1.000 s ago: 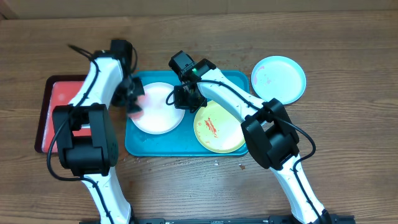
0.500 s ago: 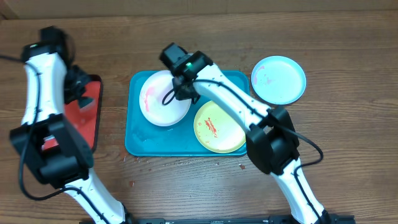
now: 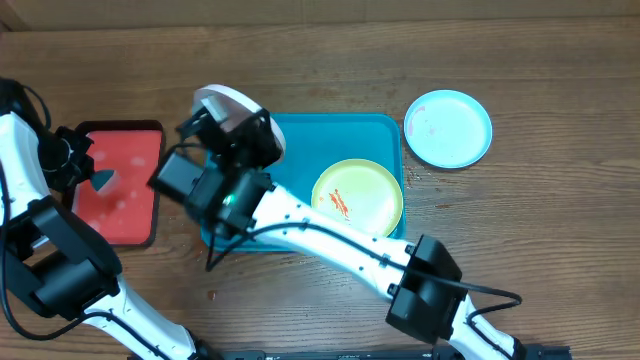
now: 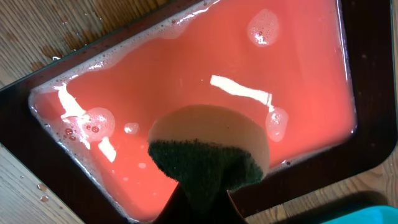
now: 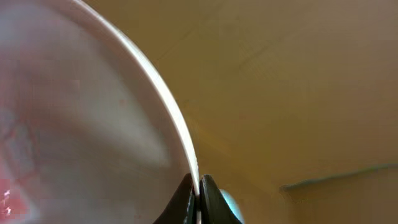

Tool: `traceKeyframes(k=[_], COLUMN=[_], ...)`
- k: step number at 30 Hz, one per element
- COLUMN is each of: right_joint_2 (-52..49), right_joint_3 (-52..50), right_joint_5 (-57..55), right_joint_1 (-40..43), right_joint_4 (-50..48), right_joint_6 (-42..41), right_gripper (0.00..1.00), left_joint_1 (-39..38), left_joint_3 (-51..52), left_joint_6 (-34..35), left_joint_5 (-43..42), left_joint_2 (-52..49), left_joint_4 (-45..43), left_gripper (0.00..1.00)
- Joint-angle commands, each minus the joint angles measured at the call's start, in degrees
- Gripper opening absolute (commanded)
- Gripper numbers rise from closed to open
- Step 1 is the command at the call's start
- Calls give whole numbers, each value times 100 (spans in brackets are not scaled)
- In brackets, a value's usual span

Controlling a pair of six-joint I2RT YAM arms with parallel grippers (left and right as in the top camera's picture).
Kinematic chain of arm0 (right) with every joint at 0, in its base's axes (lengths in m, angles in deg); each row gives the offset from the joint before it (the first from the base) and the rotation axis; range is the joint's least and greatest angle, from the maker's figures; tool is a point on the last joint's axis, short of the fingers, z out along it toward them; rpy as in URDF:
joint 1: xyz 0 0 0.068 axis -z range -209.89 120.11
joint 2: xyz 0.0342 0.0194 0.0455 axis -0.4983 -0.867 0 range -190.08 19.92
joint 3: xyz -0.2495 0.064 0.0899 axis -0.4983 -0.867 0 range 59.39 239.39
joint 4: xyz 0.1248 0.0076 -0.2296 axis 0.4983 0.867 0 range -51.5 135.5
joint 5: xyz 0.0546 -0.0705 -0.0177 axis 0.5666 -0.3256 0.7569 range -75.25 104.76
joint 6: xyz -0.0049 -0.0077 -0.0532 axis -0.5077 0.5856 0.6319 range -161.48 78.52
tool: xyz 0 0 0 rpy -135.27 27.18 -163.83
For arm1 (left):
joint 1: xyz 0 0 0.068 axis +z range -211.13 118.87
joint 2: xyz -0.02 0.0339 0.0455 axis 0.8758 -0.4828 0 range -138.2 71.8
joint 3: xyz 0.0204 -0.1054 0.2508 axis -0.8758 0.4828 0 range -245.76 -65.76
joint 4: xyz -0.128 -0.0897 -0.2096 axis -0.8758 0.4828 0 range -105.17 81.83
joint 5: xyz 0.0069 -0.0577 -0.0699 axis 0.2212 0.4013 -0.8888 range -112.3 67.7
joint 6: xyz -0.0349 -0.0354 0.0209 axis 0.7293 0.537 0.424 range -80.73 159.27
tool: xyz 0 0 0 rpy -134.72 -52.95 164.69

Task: Clean dirty plates on tray and stack at the side
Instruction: 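Return the sponge to the red tray and lift the white plate with the right gripper, then carry the white plate right and stack it on the light-blue plate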

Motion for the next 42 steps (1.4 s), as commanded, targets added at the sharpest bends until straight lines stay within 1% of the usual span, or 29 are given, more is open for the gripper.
traceKeyframes(k=[1, 4, 9, 11, 14, 15, 17, 19, 22, 23, 25, 28, 30, 32, 37, 42], right_joint_2=[208, 208, 208, 208, 205, 203, 199, 249, 472, 625, 713, 671, 579, 501, 457, 457], right_joint_3=[133, 133, 133, 133, 120, 105, 87, 96, 96, 96, 96, 85, 72, -15, -614, -1270], right_joint_5=[-833, -874, -743, -271, 1174, 2031, 2920, 2872, 3067, 3832, 5060, 7034, 7768, 8109, 8111, 8251], right_joint_1=[-70, -70, -35, 2, 219, 376, 669, 929, 1419, 1880, 2500, 3652, 4291, 4964, 6275, 7084], right_joint_4=[-299, -393, -378, -249, 175, 306, 549, 741, 763, 778, 876, 1228, 1517, 1869, 2164, 2000], right_joint_6=[1801, 2243, 2111, 1707, 931, 848, 868, 629, -313, -758, -979, -1281, -1539, -1777, -1827, -1801], right_gripper=[4, 4, 4, 4, 4, 4, 4, 4, 4, 4, 4, 4, 4, 4, 4, 4], left_joint_1=[-22, -22, -20, -22, -22, -22, -22, -22, -22, -22, -22, -22, -22, -24, -24, -68], left_joint_3=[28, 28, 28, 28, 28, 28, 28, 28, 28, 28, 28, 28, 28, 28, 28, 28], left_joint_6=[90, 90, 87, 87, 74, 70, 70, 70, 70, 70, 68, 68, 68, 70, 70, 70], left_joint_5=[-190, -310, -315, -315, -315, -315, -315, -317, -315, -315, -315, -317, -317, -317, -317, -315], left_joint_2=[210, 210, 210, 210, 210, 210, 210, 210, 210, 210, 210, 210, 210, 210, 210, 210], left_joint_4=[50, 46, 28, 28, 28, 28, 31, 31, 20, 9, 11, 13, 11, 11, 9, -39], left_gripper=[4, 5, 4, 4, 5, 4, 5, 4, 4, 4, 4, 4, 4, 4, 4, 4])
